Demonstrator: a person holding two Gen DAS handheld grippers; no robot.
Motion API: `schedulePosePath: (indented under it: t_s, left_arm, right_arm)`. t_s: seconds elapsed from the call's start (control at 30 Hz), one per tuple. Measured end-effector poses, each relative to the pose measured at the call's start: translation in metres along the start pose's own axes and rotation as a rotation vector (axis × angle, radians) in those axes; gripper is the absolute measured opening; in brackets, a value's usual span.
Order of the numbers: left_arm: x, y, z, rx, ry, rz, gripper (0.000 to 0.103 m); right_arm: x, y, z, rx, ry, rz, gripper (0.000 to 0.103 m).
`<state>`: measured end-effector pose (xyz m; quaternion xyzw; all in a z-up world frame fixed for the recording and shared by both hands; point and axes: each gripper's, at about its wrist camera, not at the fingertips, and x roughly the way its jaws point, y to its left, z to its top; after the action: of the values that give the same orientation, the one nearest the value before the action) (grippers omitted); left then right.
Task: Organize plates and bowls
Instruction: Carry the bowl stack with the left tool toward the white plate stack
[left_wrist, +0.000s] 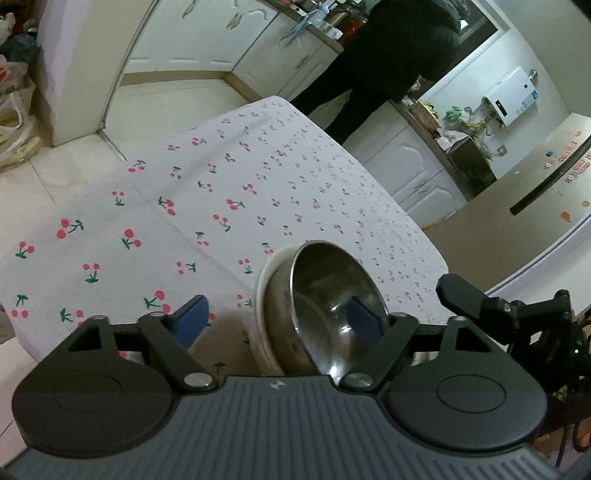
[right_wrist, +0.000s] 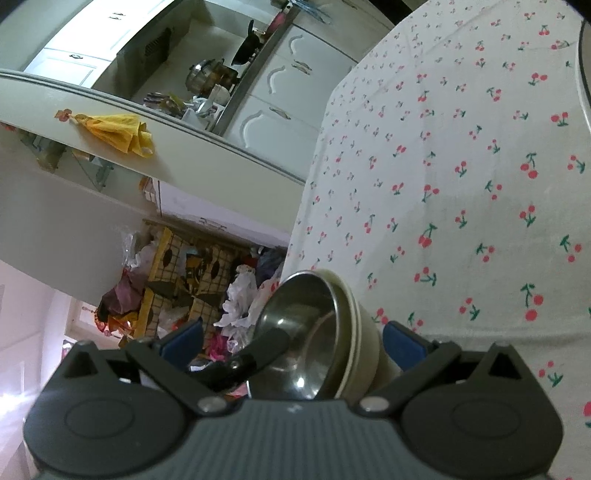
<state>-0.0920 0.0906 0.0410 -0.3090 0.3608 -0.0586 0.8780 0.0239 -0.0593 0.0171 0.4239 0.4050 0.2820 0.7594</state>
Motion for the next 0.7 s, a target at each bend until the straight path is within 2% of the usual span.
schedulePosePath:
  t_s: [0.07, 0.13, 0.3, 0.47, 0.7]
  left_arm:
    - [0.000, -0.001, -0.001, 0.008, -0.003, 0.007, 0.081]
    - [-0.002, 0.000, -0.003, 0.017, -0.002, 0.012, 0.066]
    - [-0.002, 0.000, -0.009, 0.019, 0.010, 0.007, 0.044]
    - [0.002, -0.006, -0.008, 0.017, 0.017, 0.005, 0.038]
    - [0.005, -0.010, -0.007, 0.019, 0.018, 0.019, 0.038]
  right_arm:
    - [0.001, 0.001, -0.001, -0.001, 0.003, 0.001, 0.103]
    - [0.001, 0.001, 0.000, -0.002, 0.005, 0.005, 0.103]
    - [0.002, 0.002, 0.000, -0.003, 0.011, 0.011, 0.103]
    - [0.001, 0.004, -0.001, -0.007, 0.012, 0.013, 0.103]
    - [-0.002, 0.005, -0.002, -0.003, 0.003, 0.021, 0.103]
